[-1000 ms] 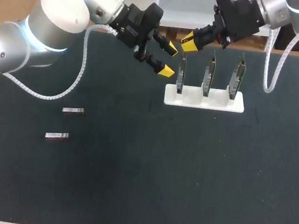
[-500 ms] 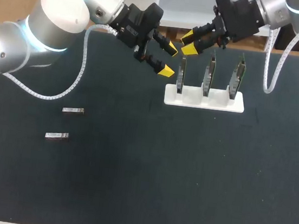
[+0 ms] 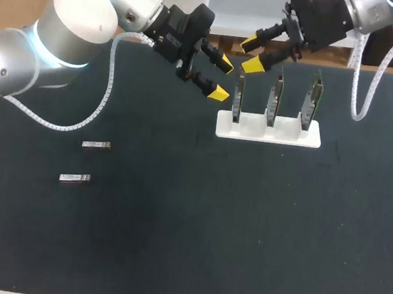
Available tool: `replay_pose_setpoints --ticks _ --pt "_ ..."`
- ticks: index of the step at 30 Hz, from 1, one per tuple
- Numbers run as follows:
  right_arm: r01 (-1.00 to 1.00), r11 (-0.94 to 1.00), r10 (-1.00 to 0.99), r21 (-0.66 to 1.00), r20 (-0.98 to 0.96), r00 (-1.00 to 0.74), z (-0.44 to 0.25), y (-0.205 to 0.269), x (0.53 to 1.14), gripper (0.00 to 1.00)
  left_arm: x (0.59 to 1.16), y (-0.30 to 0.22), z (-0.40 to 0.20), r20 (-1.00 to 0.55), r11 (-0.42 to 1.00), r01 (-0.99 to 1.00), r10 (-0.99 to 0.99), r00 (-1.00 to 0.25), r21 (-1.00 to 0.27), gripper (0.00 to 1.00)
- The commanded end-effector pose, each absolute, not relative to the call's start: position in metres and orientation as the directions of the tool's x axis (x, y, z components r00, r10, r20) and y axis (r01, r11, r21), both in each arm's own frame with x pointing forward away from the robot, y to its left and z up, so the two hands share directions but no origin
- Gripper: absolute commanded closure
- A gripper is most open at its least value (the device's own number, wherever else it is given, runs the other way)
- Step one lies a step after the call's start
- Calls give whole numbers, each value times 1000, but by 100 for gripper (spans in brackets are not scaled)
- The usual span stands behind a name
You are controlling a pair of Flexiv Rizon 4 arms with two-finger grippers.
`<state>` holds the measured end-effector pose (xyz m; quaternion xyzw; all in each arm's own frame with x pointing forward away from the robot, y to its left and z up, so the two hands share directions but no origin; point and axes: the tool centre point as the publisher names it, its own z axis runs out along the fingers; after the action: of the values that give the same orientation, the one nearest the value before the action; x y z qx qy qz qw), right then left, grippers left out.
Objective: Pick up the optical module with the left hand, and insert it into the network port with the right hand.
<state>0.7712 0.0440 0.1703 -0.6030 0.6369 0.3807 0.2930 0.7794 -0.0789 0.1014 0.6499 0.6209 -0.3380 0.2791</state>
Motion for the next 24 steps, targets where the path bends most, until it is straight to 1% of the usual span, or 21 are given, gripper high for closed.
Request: replay_pose_setpoints --ticks 1,24 --pt "-991 -18 -553 135 -827 -103 167 49 776 100 781 -80 102 -782 -75 995 623 -2 -61 0" --pt "-990 -4 -580 144 -806 -116 146 51 783 100 781 -80 102 -782 -75 995 623 -2 -61 0"
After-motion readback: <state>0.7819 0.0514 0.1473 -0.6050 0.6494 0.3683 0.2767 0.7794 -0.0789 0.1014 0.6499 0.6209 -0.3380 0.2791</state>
